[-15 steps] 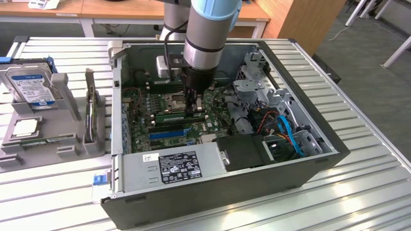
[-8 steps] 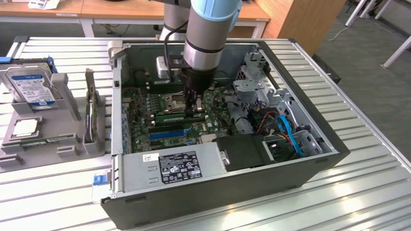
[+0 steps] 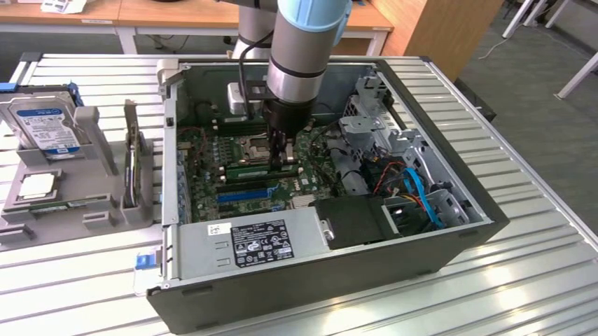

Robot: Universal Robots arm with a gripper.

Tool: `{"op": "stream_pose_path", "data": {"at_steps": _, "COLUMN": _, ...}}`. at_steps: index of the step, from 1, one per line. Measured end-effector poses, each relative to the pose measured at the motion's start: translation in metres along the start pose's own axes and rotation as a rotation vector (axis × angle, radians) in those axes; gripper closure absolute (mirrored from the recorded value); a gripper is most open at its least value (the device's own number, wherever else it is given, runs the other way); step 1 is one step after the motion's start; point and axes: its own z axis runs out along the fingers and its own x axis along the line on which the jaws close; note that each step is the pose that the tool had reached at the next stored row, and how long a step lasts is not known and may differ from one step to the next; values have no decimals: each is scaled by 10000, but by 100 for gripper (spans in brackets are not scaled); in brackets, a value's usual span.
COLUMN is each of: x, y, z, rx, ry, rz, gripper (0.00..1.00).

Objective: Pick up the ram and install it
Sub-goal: 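Insert the ram into the slot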

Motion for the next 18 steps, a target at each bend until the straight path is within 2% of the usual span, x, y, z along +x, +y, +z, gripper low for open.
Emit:
{"op": "stream_pose_path", "data": {"at_steps": 14, "x": 1, "y": 0, "z": 8, "rx": -1, "ry": 3, "rz": 1, "gripper": 87}}
{"op": "stream_pose_path", "data": {"at_steps": 16, "x": 1, "y": 0, "z": 8, "rx": -1, "ry": 2, "rz": 0, "gripper": 76}}
{"op": "stream_pose_path", "data": {"at_steps": 17, "x": 1, "y": 0, "z": 8, "rx": -1, "ry": 3, "rz": 1, "gripper": 76}}
{"op": "stream_pose_path", "data": {"at_steps": 18, "x": 1, "y": 0, "z": 8, "rx": -1, "ry": 3, "rz": 0, "gripper": 69}}
